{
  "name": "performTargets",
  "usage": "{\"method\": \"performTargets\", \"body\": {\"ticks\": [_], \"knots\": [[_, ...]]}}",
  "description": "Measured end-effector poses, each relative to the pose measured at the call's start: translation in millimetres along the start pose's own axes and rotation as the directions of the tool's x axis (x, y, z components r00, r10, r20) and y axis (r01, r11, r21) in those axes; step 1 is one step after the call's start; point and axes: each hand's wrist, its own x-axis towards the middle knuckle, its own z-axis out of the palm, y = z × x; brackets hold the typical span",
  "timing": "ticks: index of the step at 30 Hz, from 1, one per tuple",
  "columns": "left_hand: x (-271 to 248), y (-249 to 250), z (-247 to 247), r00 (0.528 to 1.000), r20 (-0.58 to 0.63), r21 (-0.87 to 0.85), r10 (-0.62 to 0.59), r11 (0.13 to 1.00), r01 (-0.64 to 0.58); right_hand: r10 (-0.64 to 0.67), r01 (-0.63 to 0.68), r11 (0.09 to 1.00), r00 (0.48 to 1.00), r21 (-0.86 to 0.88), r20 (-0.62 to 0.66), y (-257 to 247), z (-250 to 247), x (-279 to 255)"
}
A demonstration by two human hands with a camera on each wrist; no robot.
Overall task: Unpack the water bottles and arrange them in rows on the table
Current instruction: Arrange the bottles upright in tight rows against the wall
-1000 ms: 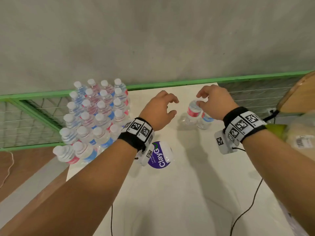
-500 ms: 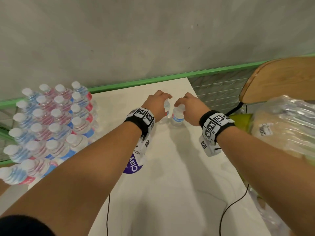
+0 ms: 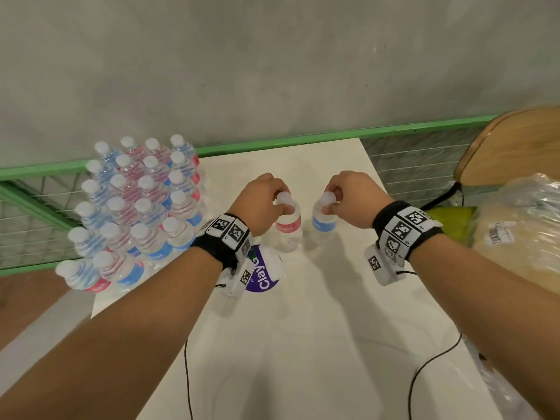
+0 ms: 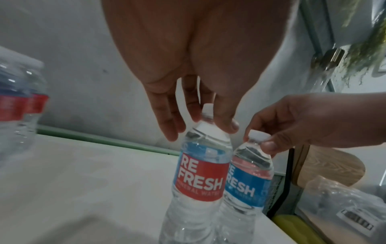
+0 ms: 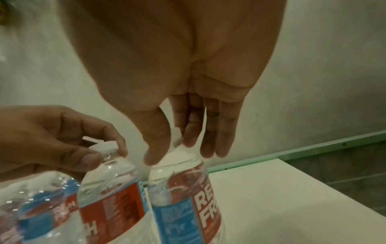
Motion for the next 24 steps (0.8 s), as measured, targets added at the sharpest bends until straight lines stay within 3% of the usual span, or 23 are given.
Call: {"method": "performTargets", "body": {"ticks": [9, 17, 21, 24], "knots": [[-103.1, -56.4, -70.2, 0.977, 0.023, 0.014, -0.213, 0.977, 0.213, -0.188, 0.176, 0.980, 0.970, 0.092, 0.152, -108.1, 27.4, -27.4], [-158.5, -106.2, -107.5, 0.971, 0.032, 0.162, -0.239, 0.959, 0.230, -0.294, 0.277, 0.956, 0.907, 0.096, 0.302, -188.2, 76.1, -24.8], [-169.7, -126.4, -112.0, 0.985, 0.012, 0.412, -0.172, 0.898, 0.152, -0.315, 0.309, 0.948, 0.897, 0.070, 0.312, -214.8, 95.7, -20.5], [-173.3, -137.5, -114.3, 0.983, 0.006, 0.492, -0.184, 0.856, 0.157, -0.320, 0.317, 0.947, 0.905, 0.058, 0.280, -229.0, 104.5, -16.9]]}}
